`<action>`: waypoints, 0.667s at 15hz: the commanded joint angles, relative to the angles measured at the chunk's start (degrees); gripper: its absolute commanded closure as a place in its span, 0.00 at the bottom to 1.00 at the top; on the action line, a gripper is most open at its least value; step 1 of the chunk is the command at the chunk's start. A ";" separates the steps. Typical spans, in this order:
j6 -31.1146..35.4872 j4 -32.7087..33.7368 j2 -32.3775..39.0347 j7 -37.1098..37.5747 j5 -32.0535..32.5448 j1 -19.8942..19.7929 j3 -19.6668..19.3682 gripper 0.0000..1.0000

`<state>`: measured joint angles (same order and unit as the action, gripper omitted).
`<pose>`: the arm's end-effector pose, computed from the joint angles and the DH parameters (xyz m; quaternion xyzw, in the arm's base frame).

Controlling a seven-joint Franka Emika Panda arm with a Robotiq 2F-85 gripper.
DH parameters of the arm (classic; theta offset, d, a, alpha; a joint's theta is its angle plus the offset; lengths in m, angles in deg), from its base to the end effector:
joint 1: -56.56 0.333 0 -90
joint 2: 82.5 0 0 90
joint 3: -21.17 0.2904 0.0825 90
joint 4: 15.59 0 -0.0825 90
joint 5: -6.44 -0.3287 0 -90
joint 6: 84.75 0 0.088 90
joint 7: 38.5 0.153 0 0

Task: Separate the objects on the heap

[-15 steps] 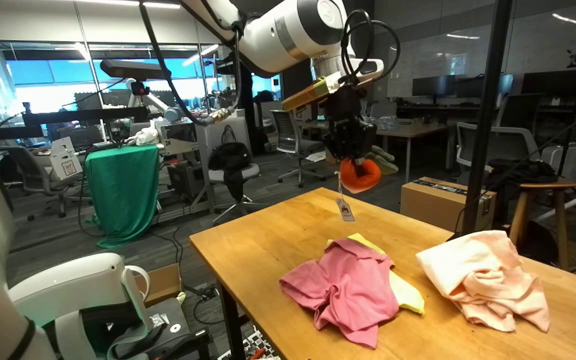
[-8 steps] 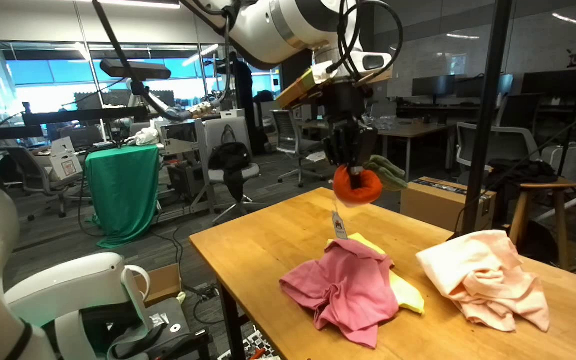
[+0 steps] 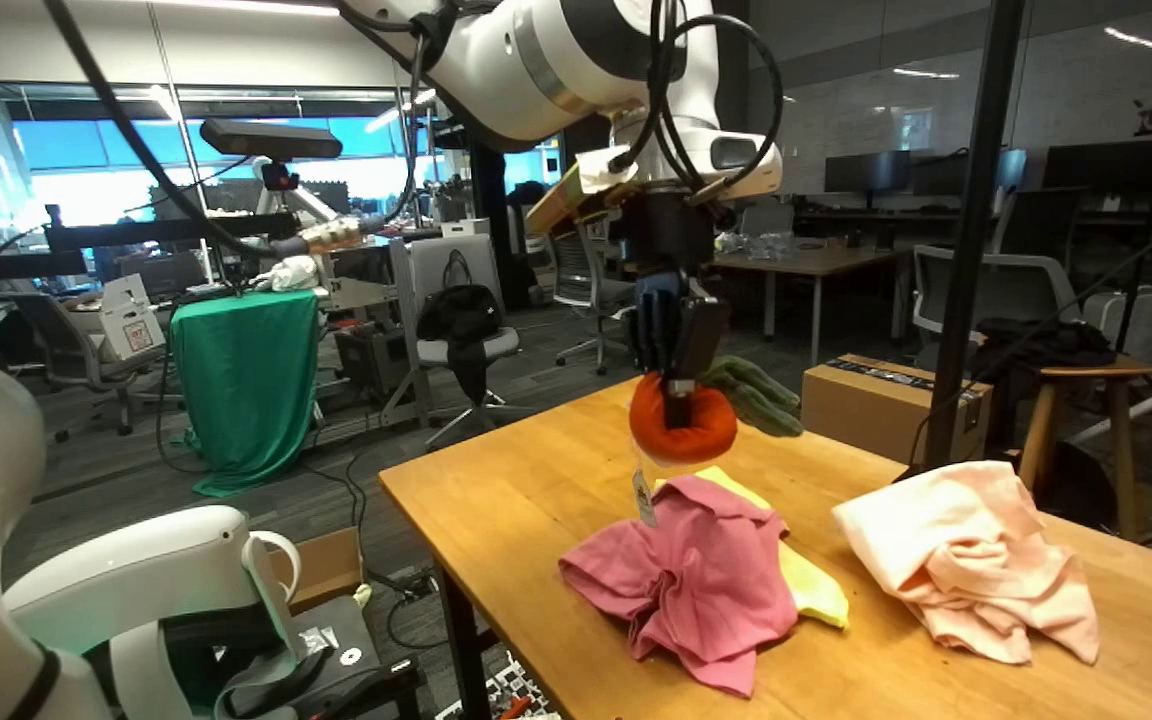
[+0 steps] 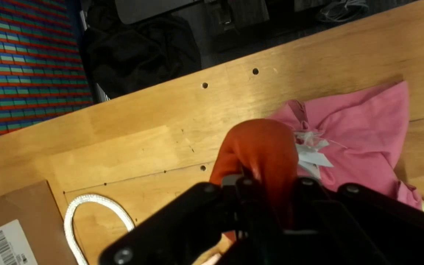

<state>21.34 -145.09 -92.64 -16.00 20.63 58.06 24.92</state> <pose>0.4104 0.0076 0.3785 0.9809 -0.1017 -0.0832 0.1437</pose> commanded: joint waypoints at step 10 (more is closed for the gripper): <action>8.73 -12.58 -4.91 0.26 1.55 -6.75 -4.37 0.87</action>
<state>26.07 -155.55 -97.09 -15.41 21.04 52.57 21.33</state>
